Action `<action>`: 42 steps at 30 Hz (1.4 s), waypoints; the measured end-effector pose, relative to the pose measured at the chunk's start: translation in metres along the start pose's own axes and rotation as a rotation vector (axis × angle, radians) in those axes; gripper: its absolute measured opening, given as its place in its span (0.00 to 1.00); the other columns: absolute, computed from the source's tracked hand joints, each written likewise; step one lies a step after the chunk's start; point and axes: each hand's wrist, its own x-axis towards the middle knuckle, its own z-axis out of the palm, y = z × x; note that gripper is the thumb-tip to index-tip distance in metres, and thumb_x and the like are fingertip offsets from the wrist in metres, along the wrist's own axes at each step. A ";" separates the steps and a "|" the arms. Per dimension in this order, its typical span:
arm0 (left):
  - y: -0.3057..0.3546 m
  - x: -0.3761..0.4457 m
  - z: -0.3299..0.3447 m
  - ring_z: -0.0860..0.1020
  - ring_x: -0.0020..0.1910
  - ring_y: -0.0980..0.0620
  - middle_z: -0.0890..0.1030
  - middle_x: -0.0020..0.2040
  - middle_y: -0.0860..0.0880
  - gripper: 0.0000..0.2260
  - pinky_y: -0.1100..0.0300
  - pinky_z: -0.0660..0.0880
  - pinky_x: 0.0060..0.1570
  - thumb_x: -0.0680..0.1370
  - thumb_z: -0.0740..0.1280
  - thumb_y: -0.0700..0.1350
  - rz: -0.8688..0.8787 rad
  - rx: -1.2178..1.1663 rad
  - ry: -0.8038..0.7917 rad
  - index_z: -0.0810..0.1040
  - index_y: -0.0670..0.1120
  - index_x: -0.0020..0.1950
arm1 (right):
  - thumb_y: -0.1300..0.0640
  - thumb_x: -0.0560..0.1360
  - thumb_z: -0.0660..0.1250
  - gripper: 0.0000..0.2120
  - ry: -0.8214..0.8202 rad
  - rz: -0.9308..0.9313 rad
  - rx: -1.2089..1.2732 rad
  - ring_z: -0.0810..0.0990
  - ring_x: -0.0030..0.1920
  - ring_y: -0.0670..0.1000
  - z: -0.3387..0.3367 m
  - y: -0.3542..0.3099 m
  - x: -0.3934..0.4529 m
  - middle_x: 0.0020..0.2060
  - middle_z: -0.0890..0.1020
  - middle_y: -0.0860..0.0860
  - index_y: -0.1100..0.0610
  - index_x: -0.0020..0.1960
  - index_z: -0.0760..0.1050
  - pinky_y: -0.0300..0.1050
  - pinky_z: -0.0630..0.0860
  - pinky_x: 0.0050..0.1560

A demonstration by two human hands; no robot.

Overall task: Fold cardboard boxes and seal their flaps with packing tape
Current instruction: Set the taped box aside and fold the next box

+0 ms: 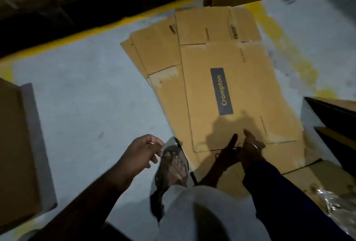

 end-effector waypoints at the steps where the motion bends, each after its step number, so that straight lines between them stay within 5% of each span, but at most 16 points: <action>1: -0.001 -0.004 0.000 0.78 0.37 0.52 0.85 0.42 0.47 0.05 0.58 0.70 0.38 0.81 0.67 0.43 -0.001 -0.011 -0.005 0.82 0.44 0.52 | 0.41 0.67 0.78 0.42 -0.018 -0.032 0.030 0.77 0.62 0.65 -0.001 0.001 0.014 0.69 0.74 0.62 0.49 0.76 0.67 0.61 0.78 0.59; 4: -0.004 -0.020 -0.001 0.79 0.37 0.52 0.85 0.42 0.47 0.09 0.57 0.70 0.38 0.75 0.68 0.48 -0.011 -0.027 -0.020 0.83 0.45 0.51 | 0.52 0.72 0.79 0.26 -0.021 0.014 0.393 0.81 0.46 0.53 -0.014 -0.026 -0.033 0.53 0.82 0.52 0.58 0.66 0.78 0.45 0.79 0.40; 7: -0.007 -0.038 -0.008 0.79 0.36 0.52 0.85 0.42 0.47 0.14 0.57 0.70 0.37 0.70 0.67 0.51 -0.008 -0.025 -0.014 0.83 0.45 0.51 | 0.54 0.77 0.74 0.06 -0.242 -0.035 0.429 0.84 0.43 0.49 -0.020 -0.039 -0.055 0.40 0.86 0.45 0.53 0.53 0.81 0.43 0.79 0.35; 10: -0.011 -0.052 -0.026 0.79 0.37 0.51 0.85 0.43 0.45 0.06 0.57 0.70 0.37 0.79 0.70 0.45 -0.003 -0.011 0.010 0.82 0.44 0.52 | 0.48 0.75 0.74 0.13 -0.388 -0.132 0.345 0.87 0.44 0.52 -0.030 -0.052 -0.083 0.40 0.88 0.45 0.53 0.57 0.82 0.46 0.82 0.38; 13: -0.012 -0.069 -0.059 0.80 0.37 0.51 0.85 0.46 0.43 0.06 0.56 0.71 0.39 0.83 0.66 0.42 0.028 0.001 0.077 0.83 0.44 0.53 | 0.56 0.76 0.74 0.11 -0.472 -0.244 0.284 0.86 0.34 0.47 -0.032 -0.082 -0.148 0.34 0.86 0.43 0.57 0.56 0.79 0.45 0.83 0.33; 15: -0.009 -0.087 -0.084 0.80 0.36 0.51 0.85 0.45 0.43 0.06 0.56 0.71 0.39 0.83 0.67 0.42 0.071 0.004 0.142 0.83 0.44 0.53 | 0.54 0.71 0.77 0.14 -0.528 -0.387 0.228 0.86 0.38 0.51 -0.033 -0.098 -0.202 0.40 0.87 0.49 0.58 0.53 0.79 0.50 0.85 0.40; 19: -0.003 -0.138 -0.137 0.80 0.36 0.49 0.85 0.45 0.41 0.07 0.57 0.71 0.39 0.82 0.68 0.43 0.161 -0.065 0.246 0.85 0.47 0.48 | 0.55 0.73 0.74 0.15 -0.448 -0.897 -0.113 0.74 0.30 0.52 -0.049 -0.135 -0.315 0.30 0.76 0.52 0.65 0.36 0.76 0.43 0.67 0.34; 21: -0.002 -0.167 -0.158 0.79 0.37 0.48 0.85 0.47 0.40 0.07 0.57 0.71 0.39 0.83 0.67 0.43 0.211 -0.105 0.299 0.85 0.47 0.49 | 0.54 0.75 0.73 0.18 -0.419 -1.163 -0.371 0.72 0.28 0.55 -0.062 -0.150 -0.373 0.26 0.72 0.51 0.60 0.32 0.71 0.43 0.61 0.31; 26: 0.009 -0.234 -0.186 0.81 0.38 0.52 0.84 0.49 0.39 0.11 0.55 0.74 0.42 0.81 0.70 0.50 0.345 -0.214 0.365 0.84 0.43 0.54 | 0.50 0.74 0.68 0.17 -0.405 -1.675 -0.900 0.76 0.39 0.64 -0.095 -0.139 -0.492 0.34 0.76 0.57 0.54 0.34 0.65 0.49 0.65 0.34; 29: 0.018 -0.256 -0.200 0.85 0.47 0.48 0.87 0.51 0.46 0.30 0.52 0.79 0.48 0.70 0.72 0.69 0.354 -0.362 0.314 0.84 0.45 0.58 | 0.53 0.73 0.66 0.11 -0.479 -1.975 -0.944 0.79 0.43 0.67 -0.102 -0.099 -0.543 0.41 0.80 0.62 0.54 0.37 0.65 0.51 0.70 0.38; 31: 0.018 -0.269 -0.211 0.86 0.55 0.43 0.87 0.57 0.45 0.34 0.42 0.80 0.57 0.74 0.66 0.74 0.318 -0.473 0.258 0.82 0.47 0.63 | 0.57 0.74 0.66 0.04 -0.585 -1.990 -1.040 0.80 0.47 0.67 -0.099 -0.065 -0.562 0.47 0.81 0.62 0.57 0.44 0.72 0.51 0.74 0.43; 33: 0.010 -0.276 -0.226 0.84 0.59 0.38 0.86 0.58 0.43 0.34 0.34 0.79 0.59 0.75 0.63 0.73 0.275 -0.620 0.223 0.82 0.46 0.66 | 0.58 0.73 0.68 0.07 -0.594 -2.026 -1.138 0.82 0.47 0.64 -0.094 -0.032 -0.572 0.48 0.82 0.60 0.59 0.49 0.76 0.50 0.78 0.47; 36: 0.001 -0.280 -0.244 0.83 0.59 0.34 0.85 0.59 0.39 0.33 0.34 0.80 0.53 0.75 0.63 0.73 0.229 -0.714 0.193 0.83 0.49 0.66 | 0.56 0.65 0.75 0.14 -0.578 -2.139 -1.277 0.82 0.33 0.58 -0.078 0.013 -0.571 0.38 0.82 0.54 0.58 0.49 0.78 0.46 0.78 0.34; 39: -0.006 -0.282 -0.255 0.84 0.52 0.36 0.86 0.52 0.39 0.26 0.42 0.81 0.51 0.80 0.66 0.63 0.125 -0.645 0.293 0.79 0.45 0.67 | 0.57 0.75 0.65 0.15 -0.687 -2.170 -1.419 0.83 0.46 0.64 -0.064 0.048 -0.570 0.51 0.82 0.58 0.59 0.61 0.70 0.51 0.71 0.41; 42: -0.019 -0.275 -0.267 0.83 0.47 0.39 0.86 0.44 0.41 0.20 0.49 0.79 0.50 0.81 0.68 0.52 0.046 -0.638 0.416 0.78 0.39 0.66 | 0.54 0.77 0.64 0.14 -0.728 -2.210 -1.377 0.83 0.47 0.63 -0.056 0.047 -0.571 0.54 0.79 0.56 0.57 0.60 0.69 0.51 0.70 0.41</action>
